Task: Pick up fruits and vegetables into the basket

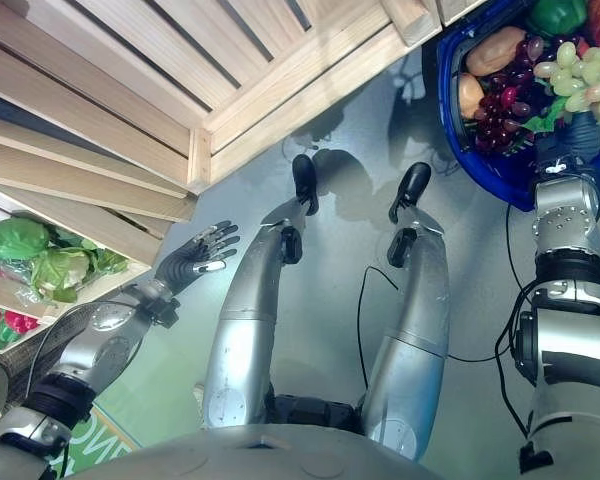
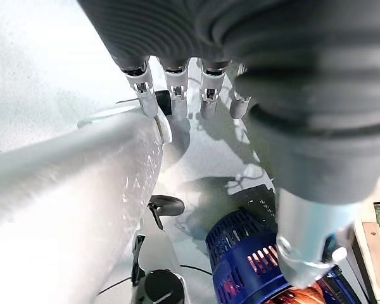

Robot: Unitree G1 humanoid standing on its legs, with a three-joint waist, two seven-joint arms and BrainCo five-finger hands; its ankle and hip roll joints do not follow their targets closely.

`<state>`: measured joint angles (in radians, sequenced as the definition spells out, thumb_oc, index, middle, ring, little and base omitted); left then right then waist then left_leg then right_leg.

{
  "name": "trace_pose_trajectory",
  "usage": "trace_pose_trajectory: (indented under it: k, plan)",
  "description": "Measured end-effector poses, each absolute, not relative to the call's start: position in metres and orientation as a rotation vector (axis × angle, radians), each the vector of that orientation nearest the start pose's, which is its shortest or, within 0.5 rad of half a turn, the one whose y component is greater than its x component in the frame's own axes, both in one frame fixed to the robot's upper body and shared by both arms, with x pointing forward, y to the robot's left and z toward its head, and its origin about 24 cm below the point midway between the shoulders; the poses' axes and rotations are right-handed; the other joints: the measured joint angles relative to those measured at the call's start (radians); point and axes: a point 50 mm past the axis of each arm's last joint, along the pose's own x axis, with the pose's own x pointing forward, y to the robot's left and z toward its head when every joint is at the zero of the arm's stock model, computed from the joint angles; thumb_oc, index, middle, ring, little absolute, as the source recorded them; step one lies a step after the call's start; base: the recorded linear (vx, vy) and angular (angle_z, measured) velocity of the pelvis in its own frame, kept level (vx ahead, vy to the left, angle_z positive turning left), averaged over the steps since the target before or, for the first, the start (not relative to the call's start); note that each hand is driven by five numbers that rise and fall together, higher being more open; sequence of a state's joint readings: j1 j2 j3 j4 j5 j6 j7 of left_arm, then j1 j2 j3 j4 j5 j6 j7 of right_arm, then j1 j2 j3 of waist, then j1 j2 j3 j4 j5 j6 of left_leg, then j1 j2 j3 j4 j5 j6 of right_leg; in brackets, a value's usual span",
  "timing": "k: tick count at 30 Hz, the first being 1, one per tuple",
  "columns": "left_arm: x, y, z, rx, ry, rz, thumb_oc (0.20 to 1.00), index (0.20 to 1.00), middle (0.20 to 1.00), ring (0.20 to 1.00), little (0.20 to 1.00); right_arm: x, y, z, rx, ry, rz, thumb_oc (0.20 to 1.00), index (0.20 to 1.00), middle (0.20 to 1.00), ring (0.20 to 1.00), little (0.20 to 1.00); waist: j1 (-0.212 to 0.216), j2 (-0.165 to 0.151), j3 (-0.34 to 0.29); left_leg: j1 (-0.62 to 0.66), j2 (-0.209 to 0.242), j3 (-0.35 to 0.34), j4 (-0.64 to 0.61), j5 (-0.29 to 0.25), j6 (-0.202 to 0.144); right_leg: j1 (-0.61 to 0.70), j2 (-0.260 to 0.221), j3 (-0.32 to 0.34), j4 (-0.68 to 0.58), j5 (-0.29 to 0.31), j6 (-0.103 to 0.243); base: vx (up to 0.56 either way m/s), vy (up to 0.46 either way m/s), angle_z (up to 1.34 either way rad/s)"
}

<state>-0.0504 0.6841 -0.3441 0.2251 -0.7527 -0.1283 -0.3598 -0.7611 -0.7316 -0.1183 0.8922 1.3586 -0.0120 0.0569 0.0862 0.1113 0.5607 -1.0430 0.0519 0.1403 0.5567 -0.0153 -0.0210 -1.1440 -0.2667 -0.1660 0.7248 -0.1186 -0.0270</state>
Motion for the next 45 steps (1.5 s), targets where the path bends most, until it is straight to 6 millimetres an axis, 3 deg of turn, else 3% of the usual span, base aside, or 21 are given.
trace_pose_trajectory:
  k: [7,8,9,14,18,24,28,33,37,39,41,45]
  plan:
    - [0.243,0.216,0.022,-0.068,0.209,-0.492,1.0,1.0,1.0,1.0,1.0,0.353,-0.348,0.16,1.027,-0.189,-0.247,0.2,0.2,0.2,0.2,0.2,0.002,0.0,0.0,-0.025,-0.003,0.003,0.014,-0.002,0.006,-0.025,-0.003,0.007,0.009,-0.001,-0.001,0.0,0.0,0.0]
    - [0.243,0.216,0.022,-0.068,0.209,-0.492,1.0,1.0,1.0,1.0,1.0,0.353,-0.348,0.158,1.04,-0.181,-0.248,0.325,0.325,0.325,0.325,0.325,0.002,0.0,0.0,-0.026,-0.003,0.003,0.014,-0.003,0.006,-0.025,-0.003,0.007,0.008,-0.001,-0.001,0.0,0.0,0.0]
    - [0.243,0.216,0.023,-0.068,0.209,-0.491,1.0,1.0,1.0,1.0,1.0,0.353,-0.348,0.157,1.051,-0.178,-0.248,1.0,1.0,1.0,1.0,1.0,0.002,0.0,0.0,-0.026,-0.003,0.003,0.015,-0.002,0.006,-0.025,-0.003,0.007,0.008,-0.001,-0.001,0.0,0.0,0.0]
    - [0.243,0.215,0.023,-0.067,0.208,-0.49,1.0,1.0,1.0,1.0,1.0,0.35,-0.355,0.151,1.116,-0.151,-0.343,1.0,1.0,1.0,1.0,1.0,0.01,0.0,0.0,-0.024,-0.002,0.0,0.02,-0.002,0.006,-0.018,-0.002,0.003,0.006,0.001,0.002,-0.01,0.005,0.0]
    - [0.241,0.213,0.019,-0.068,0.226,-0.494,1.0,1.0,1.0,1.0,1.0,0.342,-0.372,0.15,1.121,-0.192,-0.618,1.0,1.0,1.0,1.0,1.0,0.023,0.001,-0.001,0.018,0.001,-0.004,0.024,-0.008,0.008,0.034,-0.001,-0.005,-0.009,0.003,0.005,-0.03,0.059,-0.01]
    - [0.229,0.205,0.0,-0.103,0.282,-0.499,1.0,1.0,1.0,1.0,1.0,0.322,-0.391,0.16,0.921,-0.326,-0.93,1.0,1.0,1.0,1.0,1.0,0.019,0.002,-0.001,0.179,-0.007,0.008,-0.06,-0.003,0.018,0.203,0.006,-0.015,-0.109,0.027,0.028,-0.01,0.112,-0.04]
    - [0.225,0.201,-0.005,-0.097,0.284,-0.506,1.0,1.0,1.0,1.0,1.0,0.308,-0.398,0.15,0.774,-0.31,-1.052,1.0,1.0,1.0,1.0,1.0,0.012,0.002,-0.001,0.284,-0.014,0.014,-0.111,-0.001,0.02,0.314,0.008,-0.03,-0.168,0.038,0.04,0.01,0.134,-0.02]
    - [0.223,0.195,-0.008,-0.094,0.281,-0.515,1.0,1.0,1.0,1.0,1.0,0.283,-0.396,0.123,0.534,-0.289,-1.141,1.0,1.0,1.0,1.0,1.0,-0.009,0.001,-0.001,0.465,-0.015,0.02,-0.187,-0.003,0.021,0.506,0.029,-0.045,-0.263,0.057,0.06,-0.02,0.127,-0.04]
    - [0.221,0.193,-0.015,-0.11,0.315,-0.498,1.0,1.0,1.0,1.0,1.0,0.27,-0.375,0.101,0.351,-0.269,-1.01,1.0,1.0,1.0,1.0,1.0,-0.055,0.0,-0.001,0.631,-0.012,0.033,-0.258,-0.006,0.023,0.678,0.051,-0.043,-0.364,0.082,0.078,0.08,0.132,-0.13]
    - [0.218,0.192,-0.023,-0.104,0.349,-0.484,1.0,1.0,1.0,1.0,1.0,0.264,-0.361,0.079,0.274,-0.169,-0.9,1.0,1.0,1.0,1.0,1.0,-0.075,-0.005,-0.001,0.719,-0.007,0.044,-0.292,-0.009,0.021,0.771,0.066,-0.041,-0.421,0.097,0.085,0.17,0.076,-0.18]
    - [0.212,0.193,-0.034,-0.115,0.384,-0.445,1.0,1.0,1.0,1.0,1.0,0.252,-0.353,0.052,0.215,-0.039,-0.8,1.0,1.0,1.0,1.0,1.0,-0.091,-0.019,-0.009,0.806,0.0,0.053,-0.332,-0.012,0.017,0.862,0.08,-0.041,-0.477,0.102,0.088,0.21,0.048,-0.18]
    - [0.182,0.209,-0.061,-0.107,0.521,-0.357,1.0,1.0,1.0,1.0,1.0,0.219,-0.336,-0.001,0.183,0.184,-0.692,1.0,1.0,1.0,1.0,1.0,-0.111,-0.101,-0.111,0.9,0.023,0.073,-0.393,-0.014,-0.006,0.959,0.116,-0.038,-0.572,0.124,0.082,0.19,0.052,-0.18]
